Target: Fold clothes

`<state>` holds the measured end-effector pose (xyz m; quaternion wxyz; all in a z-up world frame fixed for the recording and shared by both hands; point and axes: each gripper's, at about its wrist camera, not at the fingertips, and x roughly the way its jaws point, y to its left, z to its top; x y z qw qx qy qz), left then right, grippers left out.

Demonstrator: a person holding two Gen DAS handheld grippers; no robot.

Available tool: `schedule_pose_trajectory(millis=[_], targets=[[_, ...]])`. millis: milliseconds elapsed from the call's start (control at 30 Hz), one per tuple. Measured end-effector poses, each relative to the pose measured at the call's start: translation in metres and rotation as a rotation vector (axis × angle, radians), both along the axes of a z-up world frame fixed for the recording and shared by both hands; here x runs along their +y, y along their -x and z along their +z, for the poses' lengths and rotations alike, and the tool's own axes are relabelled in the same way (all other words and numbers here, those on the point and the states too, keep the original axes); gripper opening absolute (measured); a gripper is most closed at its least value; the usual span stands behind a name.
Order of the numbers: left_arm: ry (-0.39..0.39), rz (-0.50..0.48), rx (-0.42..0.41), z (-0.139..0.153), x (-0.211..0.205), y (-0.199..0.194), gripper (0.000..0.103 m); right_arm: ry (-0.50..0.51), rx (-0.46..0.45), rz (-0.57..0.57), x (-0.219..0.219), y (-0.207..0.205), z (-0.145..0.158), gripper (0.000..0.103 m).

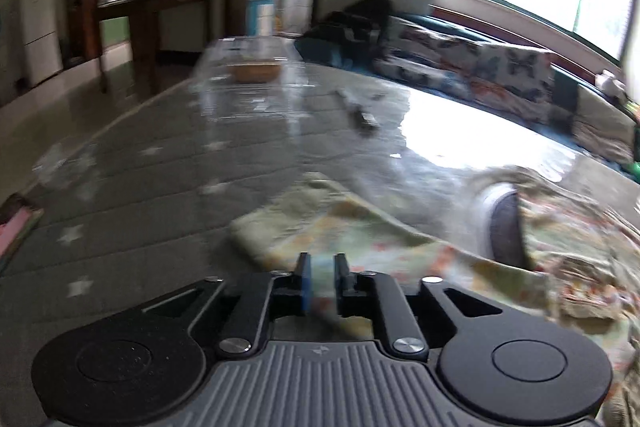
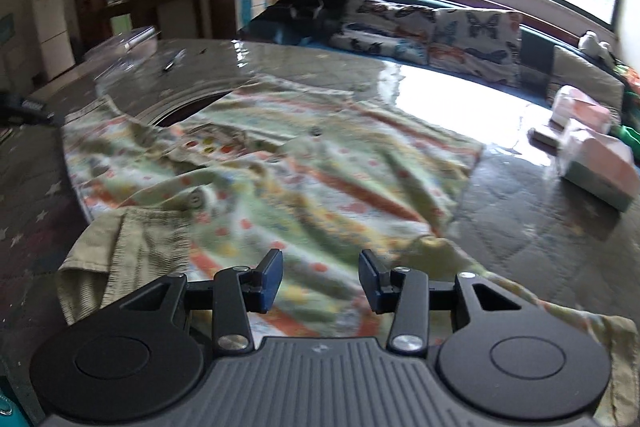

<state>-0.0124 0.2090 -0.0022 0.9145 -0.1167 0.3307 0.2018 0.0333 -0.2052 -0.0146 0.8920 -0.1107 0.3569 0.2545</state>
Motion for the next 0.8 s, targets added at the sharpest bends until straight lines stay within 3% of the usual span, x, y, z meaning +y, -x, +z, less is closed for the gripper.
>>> schedule_pose_trajectory(millis=[67,233,333,467,633,800], targets=[[-0.015,-0.039,0.005,-0.004,-0.011,-0.011,0.032,0.003,0.006,0.012,0.006,0.0,-0.004,0.042],[-0.075,-0.098,0.064,-0.022,-0.029,-0.03,0.035,0.034,0.026,0.043,0.01,0.002,-0.014,0.043],[-0.123,-0.094,0.067,-0.026,-0.03,-0.028,0.038,0.045,0.028,0.057,0.005,0.007,-0.016,0.047],[-0.136,-0.064,0.081,-0.024,-0.024,-0.019,0.05,0.055,0.028,0.072,0.0,0.012,-0.015,0.048],[-0.122,-0.042,0.092,-0.013,-0.025,-0.007,0.056,0.038,0.014,0.075,0.002,0.015,-0.007,0.049],[-0.128,-0.215,0.04,0.003,-0.073,-0.001,0.069,0.013,-0.006,0.117,0.022,0.012,-0.002,0.049]])
